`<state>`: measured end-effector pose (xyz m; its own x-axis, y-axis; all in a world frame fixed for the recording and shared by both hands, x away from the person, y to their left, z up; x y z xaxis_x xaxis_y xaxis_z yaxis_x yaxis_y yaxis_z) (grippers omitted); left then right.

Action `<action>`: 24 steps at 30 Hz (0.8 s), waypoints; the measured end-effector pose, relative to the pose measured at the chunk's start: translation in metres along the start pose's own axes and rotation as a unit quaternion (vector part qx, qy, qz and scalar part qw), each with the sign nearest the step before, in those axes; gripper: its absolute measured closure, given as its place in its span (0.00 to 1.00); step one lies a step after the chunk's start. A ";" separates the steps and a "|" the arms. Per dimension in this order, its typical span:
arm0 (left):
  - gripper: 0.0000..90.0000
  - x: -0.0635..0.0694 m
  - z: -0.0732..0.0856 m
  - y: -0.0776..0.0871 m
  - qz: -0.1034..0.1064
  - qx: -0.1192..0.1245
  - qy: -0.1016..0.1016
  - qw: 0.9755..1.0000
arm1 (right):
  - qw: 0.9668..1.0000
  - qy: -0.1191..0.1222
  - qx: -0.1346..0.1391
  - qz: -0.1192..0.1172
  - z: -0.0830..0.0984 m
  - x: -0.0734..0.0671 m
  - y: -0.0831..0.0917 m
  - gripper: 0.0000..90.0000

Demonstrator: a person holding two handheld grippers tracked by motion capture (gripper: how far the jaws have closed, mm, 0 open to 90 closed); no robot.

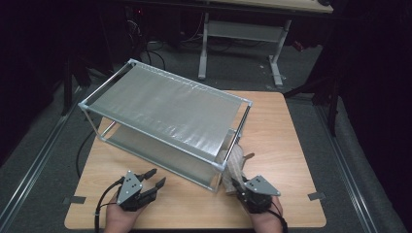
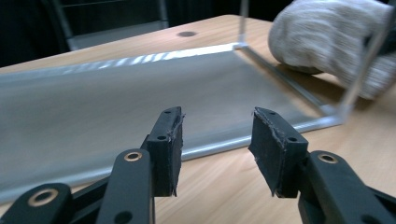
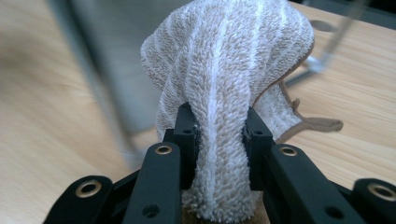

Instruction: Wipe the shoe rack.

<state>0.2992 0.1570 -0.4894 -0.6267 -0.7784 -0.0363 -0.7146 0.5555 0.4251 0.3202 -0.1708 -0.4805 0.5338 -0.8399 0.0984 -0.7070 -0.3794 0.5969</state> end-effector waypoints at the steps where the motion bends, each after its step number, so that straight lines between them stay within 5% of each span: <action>1: 0.61 0.010 -0.004 -0.005 0.012 0.000 -0.007 1.000 | 1.000 -0.004 -0.002 0.020 0.004 0.013 0.004 0.81; 9: 0.59 0.048 -0.023 -0.033 0.052 -0.007 -0.040 0.998 | 0.997 -0.046 -0.009 0.069 0.019 0.059 0.012 0.81; 16: 0.59 0.073 -0.045 -0.052 0.094 0.008 -0.042 0.995 | 0.996 -0.064 -0.016 0.066 0.025 0.073 0.008 0.81; 24: 0.63 0.099 -0.080 -0.071 0.124 0.034 -0.054 0.990 | 0.996 -0.060 -0.020 0.062 0.025 0.070 0.006 0.81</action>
<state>0.3123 0.0170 -0.4509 -0.8123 -0.5822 -0.0365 -0.5519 0.7468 0.3712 0.3417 -0.2418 -0.4902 0.3825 -0.9206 0.0789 -0.7433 -0.2559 0.6181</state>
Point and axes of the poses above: each handheld gripper's, and its own axes: y roughly backward along the jaws, z roughly out of its underside, x roughly to its right, the point moved 4 cm from there along -y, roughly forward along the jaws, and after that the axes turned 7 degrees about -x, right-handed, at the moved point
